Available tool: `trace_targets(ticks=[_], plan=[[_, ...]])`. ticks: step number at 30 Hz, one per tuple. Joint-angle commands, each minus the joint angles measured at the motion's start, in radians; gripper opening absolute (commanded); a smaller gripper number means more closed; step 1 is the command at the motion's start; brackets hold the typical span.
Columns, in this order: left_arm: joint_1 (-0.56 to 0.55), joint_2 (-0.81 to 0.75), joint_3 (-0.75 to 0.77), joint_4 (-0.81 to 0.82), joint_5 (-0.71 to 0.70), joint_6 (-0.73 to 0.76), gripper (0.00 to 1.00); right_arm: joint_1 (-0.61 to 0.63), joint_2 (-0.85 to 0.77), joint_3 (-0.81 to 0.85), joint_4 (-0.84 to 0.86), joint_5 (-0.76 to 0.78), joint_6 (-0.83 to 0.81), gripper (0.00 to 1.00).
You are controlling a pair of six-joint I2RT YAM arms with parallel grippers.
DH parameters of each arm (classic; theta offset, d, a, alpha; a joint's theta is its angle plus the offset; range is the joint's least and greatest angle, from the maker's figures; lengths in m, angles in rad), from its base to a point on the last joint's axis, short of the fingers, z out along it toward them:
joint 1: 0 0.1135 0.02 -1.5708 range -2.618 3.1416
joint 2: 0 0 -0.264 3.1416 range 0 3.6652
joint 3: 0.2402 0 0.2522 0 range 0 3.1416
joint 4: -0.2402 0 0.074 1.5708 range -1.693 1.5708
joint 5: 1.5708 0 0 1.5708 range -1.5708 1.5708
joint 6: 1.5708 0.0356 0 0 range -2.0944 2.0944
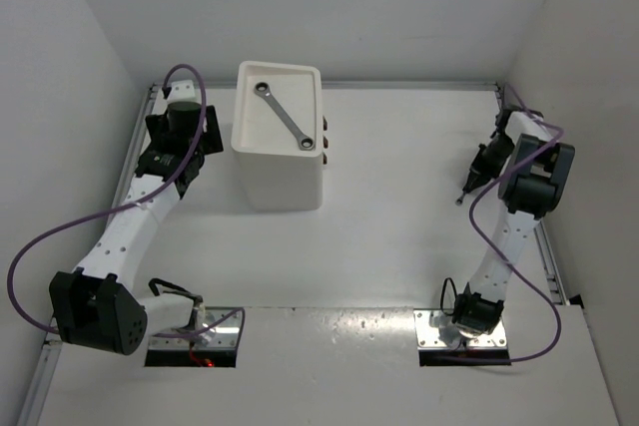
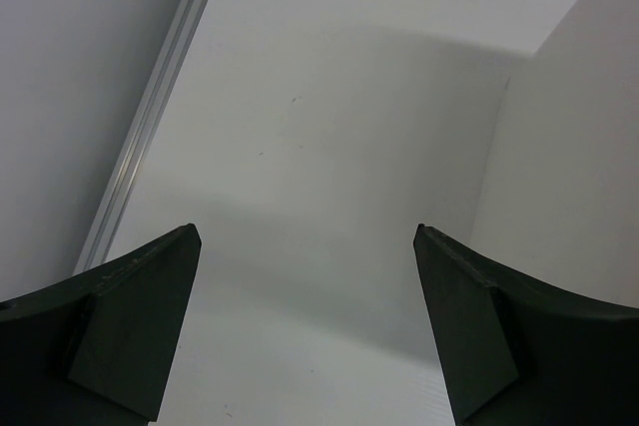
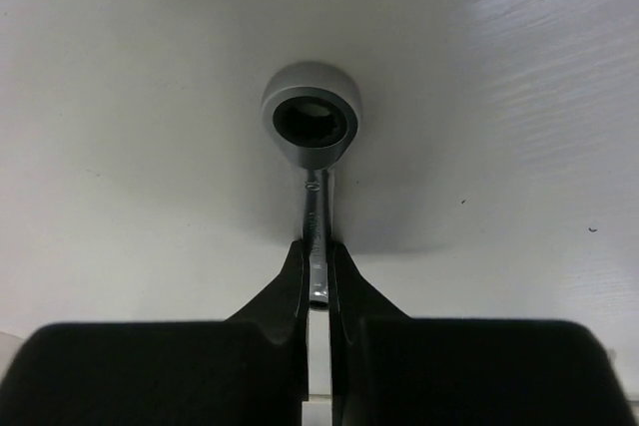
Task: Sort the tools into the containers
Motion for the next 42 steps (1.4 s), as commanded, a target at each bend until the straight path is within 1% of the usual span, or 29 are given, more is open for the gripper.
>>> trace_targets(ticks=[1,7,9,15,18,21,23,26,27,30,33,38,42], plan=[[0.011,-0.002,0.009,0.036,-0.011,-0.01,0.95,0.04,-0.009,-0.026,0.074,-0.04,-0.053,0.0],[0.011,-0.002,0.009,0.036,0.027,-0.028,0.95,0.128,-0.21,-0.124,0.158,-0.132,-0.159,0.0],[0.011,-0.002,0.009,0.036,0.027,-0.039,0.95,0.171,-0.277,-0.138,0.19,-0.153,-0.181,0.0],[0.011,-0.011,0.018,0.036,0.046,-0.039,0.95,0.27,-0.4,-0.147,0.243,-0.228,-0.227,0.0],[0.011,-0.02,0.027,0.036,0.046,-0.039,0.95,0.319,-0.449,-0.085,0.261,-0.25,-0.237,0.0],[0.011,-0.02,0.027,0.036,0.056,-0.03,0.95,0.352,-0.486,0.001,0.281,-0.323,-0.248,0.0],[0.011,-0.02,0.027,0.036,0.076,-0.03,0.95,0.398,-0.497,0.055,0.33,-0.357,-0.225,0.0],[0.011,-0.02,0.027,0.036,0.085,-0.03,0.95,0.468,-0.468,0.211,0.356,-0.382,-0.19,0.0],[0.011,-0.02,0.027,0.036,0.095,-0.03,0.95,0.484,-0.454,0.301,0.356,-0.382,-0.179,0.0],[0.011,-0.02,0.027,0.036,0.105,-0.03,0.95,0.539,-0.402,0.444,0.405,-0.403,-0.142,0.0],[0.011,-0.02,0.027,0.036,0.127,-0.02,0.95,0.611,-0.38,0.509,0.471,-0.394,-0.142,0.0],[0.011,-0.011,0.018,0.036,0.139,-0.02,0.95,0.731,-0.31,0.583,0.481,-0.371,-0.156,0.0],[0.011,-0.011,0.009,0.036,0.148,-0.02,0.95,0.769,-0.262,0.601,0.481,-0.35,-0.177,0.0]])
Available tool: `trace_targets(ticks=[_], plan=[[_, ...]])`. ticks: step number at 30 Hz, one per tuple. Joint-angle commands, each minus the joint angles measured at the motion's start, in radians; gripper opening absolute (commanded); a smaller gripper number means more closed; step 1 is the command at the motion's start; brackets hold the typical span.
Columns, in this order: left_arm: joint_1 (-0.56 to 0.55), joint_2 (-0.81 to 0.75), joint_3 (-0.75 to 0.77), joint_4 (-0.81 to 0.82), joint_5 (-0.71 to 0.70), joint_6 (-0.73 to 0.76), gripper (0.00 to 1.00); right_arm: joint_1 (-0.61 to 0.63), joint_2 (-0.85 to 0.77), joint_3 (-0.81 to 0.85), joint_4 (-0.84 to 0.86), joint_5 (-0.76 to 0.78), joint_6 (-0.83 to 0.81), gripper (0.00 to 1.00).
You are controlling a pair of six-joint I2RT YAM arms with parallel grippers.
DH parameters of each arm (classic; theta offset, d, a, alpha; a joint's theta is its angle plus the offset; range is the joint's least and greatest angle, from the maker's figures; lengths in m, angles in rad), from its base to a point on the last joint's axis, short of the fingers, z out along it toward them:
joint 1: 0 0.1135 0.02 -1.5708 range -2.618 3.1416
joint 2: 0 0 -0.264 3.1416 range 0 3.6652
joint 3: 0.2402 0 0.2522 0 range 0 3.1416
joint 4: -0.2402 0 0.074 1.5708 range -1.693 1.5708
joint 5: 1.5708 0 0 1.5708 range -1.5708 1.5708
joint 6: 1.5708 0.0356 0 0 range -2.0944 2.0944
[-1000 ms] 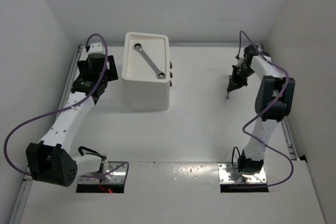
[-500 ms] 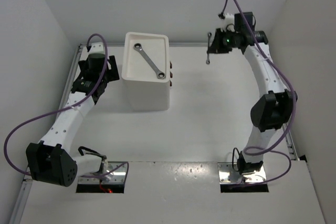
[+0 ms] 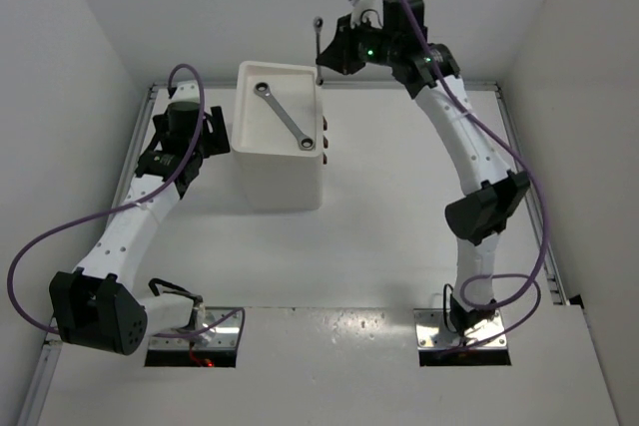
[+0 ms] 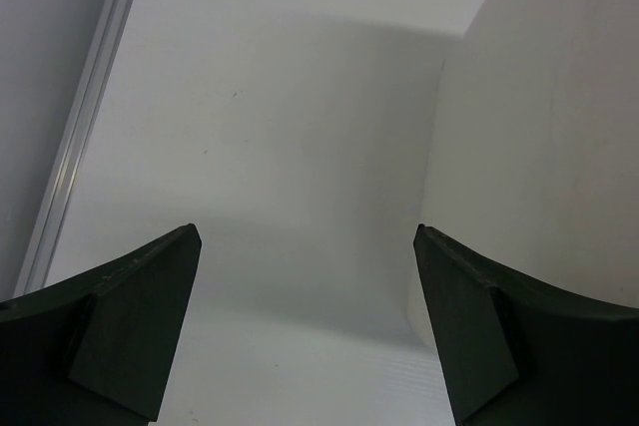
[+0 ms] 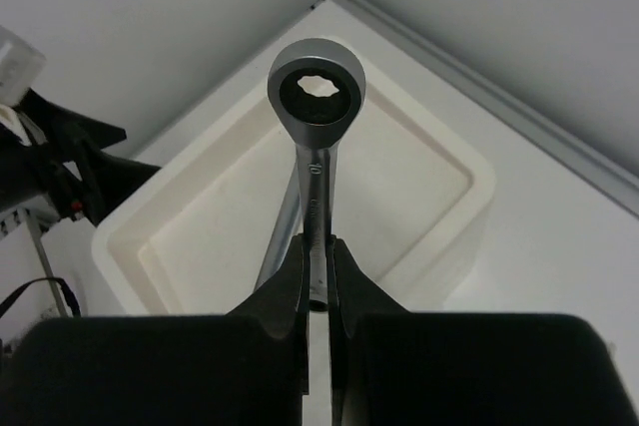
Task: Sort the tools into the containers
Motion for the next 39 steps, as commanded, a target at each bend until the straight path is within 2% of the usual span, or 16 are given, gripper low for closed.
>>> trace_targets(ticks=[1,9,19,36,37,39], plan=[[0.01,-0.011,0.009,0.036,0.015,0.002,0.95,0.034,0.051,0.027,0.021,0.018,-0.026,0.0],[0.01,-0.002,0.009,0.036,0.015,0.002,0.95,0.08,0.132,0.058,0.012,0.047,-0.046,0.0],[0.01,0.017,0.0,0.036,0.006,0.011,0.95,0.12,0.183,0.01,0.012,0.047,-0.055,0.0],[0.01,0.017,0.0,0.036,-0.003,0.021,0.95,0.101,0.246,-0.051,0.003,0.072,-0.018,0.0],[0.01,0.017,0.0,0.036,-0.003,0.021,0.95,0.101,0.246,-0.051,0.003,0.072,-0.018,0.0],[0.01,0.017,0.0,0.036,-0.003,0.021,0.95,0.101,0.246,-0.051,0.003,0.063,-0.018,0.11]])
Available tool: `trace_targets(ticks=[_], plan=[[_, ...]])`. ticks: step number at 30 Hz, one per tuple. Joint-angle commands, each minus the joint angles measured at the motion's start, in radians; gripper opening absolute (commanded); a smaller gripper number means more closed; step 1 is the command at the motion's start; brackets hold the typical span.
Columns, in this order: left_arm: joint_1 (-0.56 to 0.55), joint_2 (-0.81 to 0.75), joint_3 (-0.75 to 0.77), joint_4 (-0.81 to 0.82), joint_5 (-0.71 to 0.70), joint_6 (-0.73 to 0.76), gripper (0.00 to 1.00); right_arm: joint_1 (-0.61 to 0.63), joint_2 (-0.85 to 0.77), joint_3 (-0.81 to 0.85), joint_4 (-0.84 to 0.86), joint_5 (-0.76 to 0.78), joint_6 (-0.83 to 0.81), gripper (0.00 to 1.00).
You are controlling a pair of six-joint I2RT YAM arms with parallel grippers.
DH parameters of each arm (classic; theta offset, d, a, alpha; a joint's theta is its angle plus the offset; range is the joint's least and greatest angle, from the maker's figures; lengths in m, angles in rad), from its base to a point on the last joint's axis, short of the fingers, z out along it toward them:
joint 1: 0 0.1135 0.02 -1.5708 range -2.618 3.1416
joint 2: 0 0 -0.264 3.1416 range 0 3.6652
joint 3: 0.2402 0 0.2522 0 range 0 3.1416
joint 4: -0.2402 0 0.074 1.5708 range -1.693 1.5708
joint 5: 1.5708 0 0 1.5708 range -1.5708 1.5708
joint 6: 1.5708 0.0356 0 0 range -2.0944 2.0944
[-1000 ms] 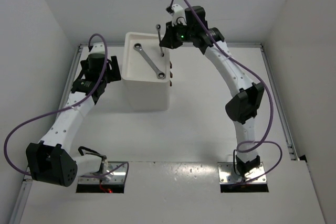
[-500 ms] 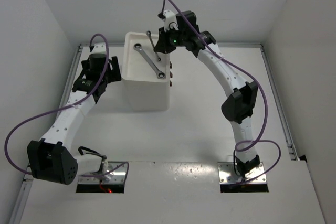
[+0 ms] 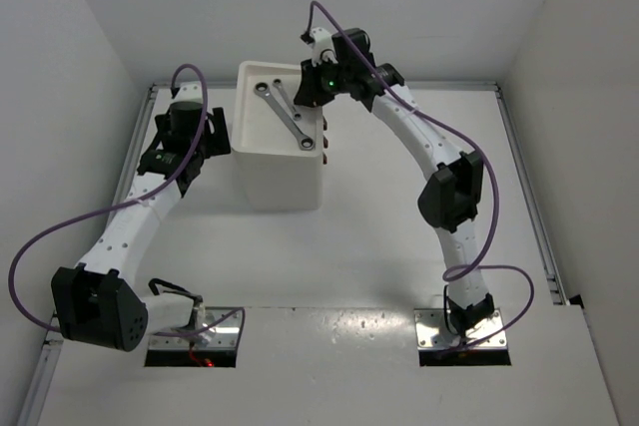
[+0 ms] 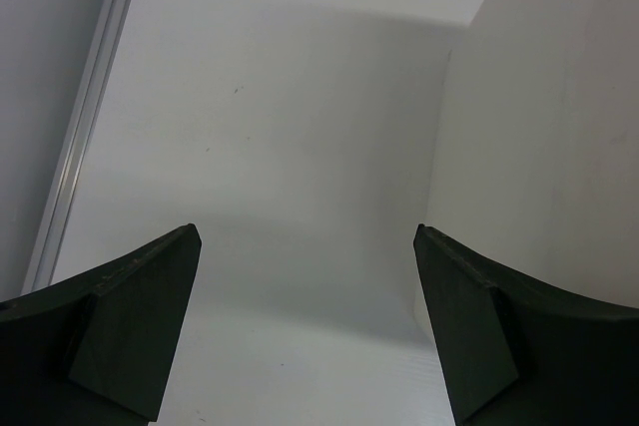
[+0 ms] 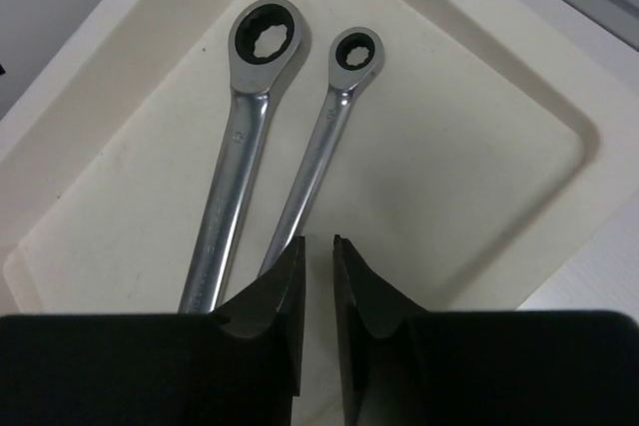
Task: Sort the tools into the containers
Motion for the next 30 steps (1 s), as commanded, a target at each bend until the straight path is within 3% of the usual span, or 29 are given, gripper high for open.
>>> trace_targets(ticks=[1,4,10,15,18,21,24,30], plan=[[0.01,-0.001,0.0,0.036,-0.006,0.001,0.95,-0.007,-0.006,-0.017,-0.002,-0.004,-0.001,0.19],[0.01,-0.001,0.0,0.036,0.018,0.001,0.95,0.002,-0.055,-0.017,-0.002,-0.004,-0.001,0.34],[0.01,-0.02,0.054,0.036,0.063,0.012,0.95,0.012,-0.208,-0.017,0.022,0.042,0.009,0.51],[0.01,-0.029,0.157,0.001,0.074,0.072,0.98,-0.002,-0.358,-0.069,0.022,0.138,-0.005,0.76],[0.021,-0.029,0.192,-0.036,0.027,0.101,1.0,-0.053,-0.49,-0.205,0.022,0.221,-0.036,0.81],[0.033,-0.082,0.158,-0.061,0.134,0.141,1.0,-0.151,-0.6,-0.41,0.013,0.24,-0.036,0.84],[0.043,-0.165,0.065,-0.061,0.227,0.15,1.0,-0.25,-0.758,-0.692,0.039,0.273,-0.06,0.87],[0.052,-0.228,-0.125,-0.061,0.161,0.161,1.0,-0.378,-1.019,-1.098,0.062,0.367,-0.132,1.0]])
